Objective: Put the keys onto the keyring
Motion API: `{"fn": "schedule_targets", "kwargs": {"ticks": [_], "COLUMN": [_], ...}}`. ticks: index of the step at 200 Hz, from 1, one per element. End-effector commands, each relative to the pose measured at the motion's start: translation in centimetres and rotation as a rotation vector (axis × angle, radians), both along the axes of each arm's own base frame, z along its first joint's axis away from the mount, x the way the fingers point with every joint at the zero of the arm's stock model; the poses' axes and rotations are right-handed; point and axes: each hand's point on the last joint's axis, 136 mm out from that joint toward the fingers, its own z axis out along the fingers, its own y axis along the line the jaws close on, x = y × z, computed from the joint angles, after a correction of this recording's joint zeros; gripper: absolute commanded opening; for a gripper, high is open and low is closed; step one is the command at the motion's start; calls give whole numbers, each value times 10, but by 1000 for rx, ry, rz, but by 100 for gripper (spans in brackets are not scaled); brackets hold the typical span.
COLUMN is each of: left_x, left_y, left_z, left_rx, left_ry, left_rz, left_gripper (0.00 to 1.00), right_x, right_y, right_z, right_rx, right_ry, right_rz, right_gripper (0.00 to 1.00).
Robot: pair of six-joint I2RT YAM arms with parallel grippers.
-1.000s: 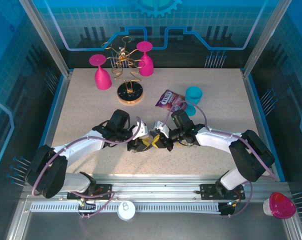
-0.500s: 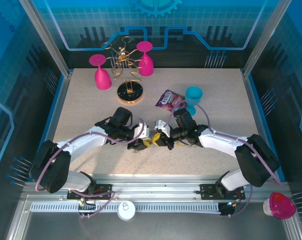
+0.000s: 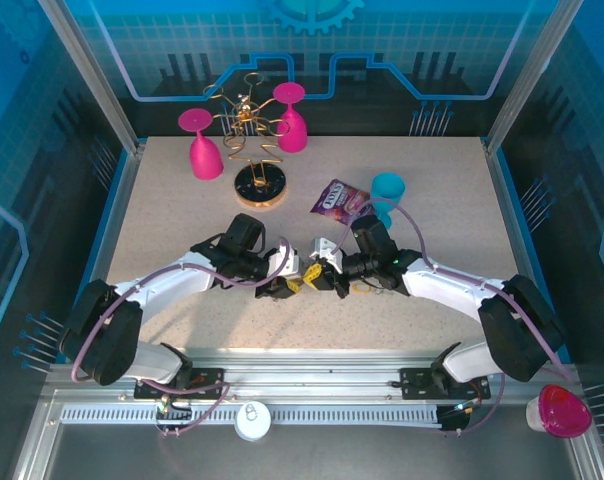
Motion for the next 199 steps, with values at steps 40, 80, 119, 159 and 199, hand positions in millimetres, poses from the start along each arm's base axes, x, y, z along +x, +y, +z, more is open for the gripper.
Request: {"fn": "schedule_targets", "kwargs": {"ticks": [40,80,119,159,199], "left_x": [-4,-5,-4,-1,5], "left_y": [-11,-13,-15,-17,-19], "left_z": [10,12,14,17,10], "left_rx": [-67,-89,-105,-115,-83], "left_ry": [25,36,50,43,67], "left_rz": [-41,-42,-42,-28,68], "left_gripper": [21,20,8,0,0], "right_x": [-9,-9,-9,-5,16], "right_y": [7,8,8,4,-28], "right_z": [12,9,7,7,20], "right_rx": [64,55,41,7,-90], "right_ry": [-14,-5,-5,-18,-75], "right_rz": [57,61,57,25,-195], "right_gripper": [0,0,0,0,39]}}
